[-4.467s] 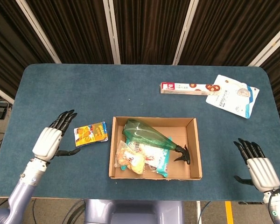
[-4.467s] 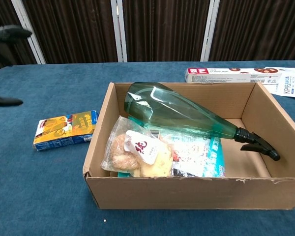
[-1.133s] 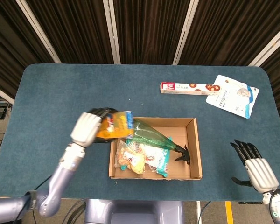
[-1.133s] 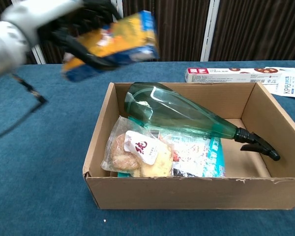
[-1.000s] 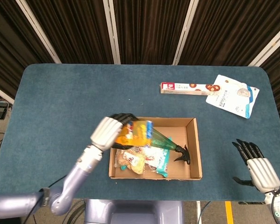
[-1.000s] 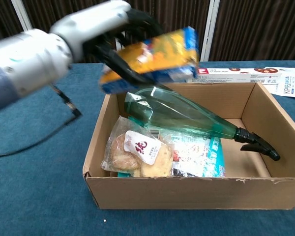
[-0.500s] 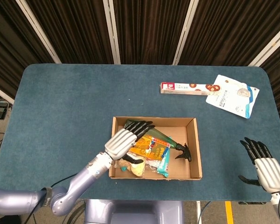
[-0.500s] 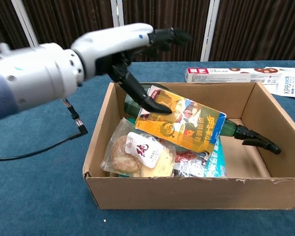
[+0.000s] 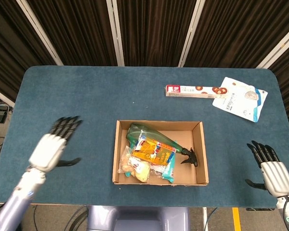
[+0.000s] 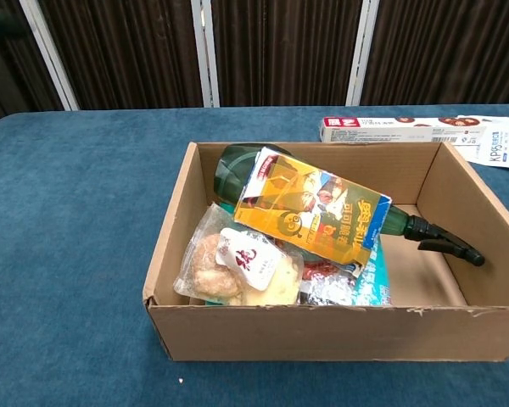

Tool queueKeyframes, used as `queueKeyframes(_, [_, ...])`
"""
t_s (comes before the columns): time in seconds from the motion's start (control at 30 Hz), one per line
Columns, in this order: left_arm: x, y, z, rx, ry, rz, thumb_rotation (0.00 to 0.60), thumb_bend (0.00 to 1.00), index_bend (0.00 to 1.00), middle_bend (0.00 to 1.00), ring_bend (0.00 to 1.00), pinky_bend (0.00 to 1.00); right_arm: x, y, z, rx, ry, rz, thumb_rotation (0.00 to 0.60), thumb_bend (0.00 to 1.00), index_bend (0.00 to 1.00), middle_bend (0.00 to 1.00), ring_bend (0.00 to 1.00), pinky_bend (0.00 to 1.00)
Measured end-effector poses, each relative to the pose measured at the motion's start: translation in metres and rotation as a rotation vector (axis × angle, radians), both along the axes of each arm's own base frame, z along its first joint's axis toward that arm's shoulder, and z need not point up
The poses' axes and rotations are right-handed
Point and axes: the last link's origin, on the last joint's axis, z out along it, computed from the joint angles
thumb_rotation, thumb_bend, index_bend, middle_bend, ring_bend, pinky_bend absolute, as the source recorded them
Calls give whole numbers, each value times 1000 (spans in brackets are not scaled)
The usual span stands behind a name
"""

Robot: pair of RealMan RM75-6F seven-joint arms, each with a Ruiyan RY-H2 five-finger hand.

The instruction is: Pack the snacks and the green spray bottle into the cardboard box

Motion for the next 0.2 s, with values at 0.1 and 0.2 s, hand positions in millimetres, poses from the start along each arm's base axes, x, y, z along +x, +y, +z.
queueKeyframes(0.1, [-43,-21,8,53,55,154,600,0,0,0,0,0,-1,-3,0,-27,10,-12,600,13,0,0,0,0])
queueKeyframes(0.2, [-73,-37,11,123,57,258,600,0,0,0,0,0,-1,-5,1,-67,31,-19,600,13,0,0,0,0])
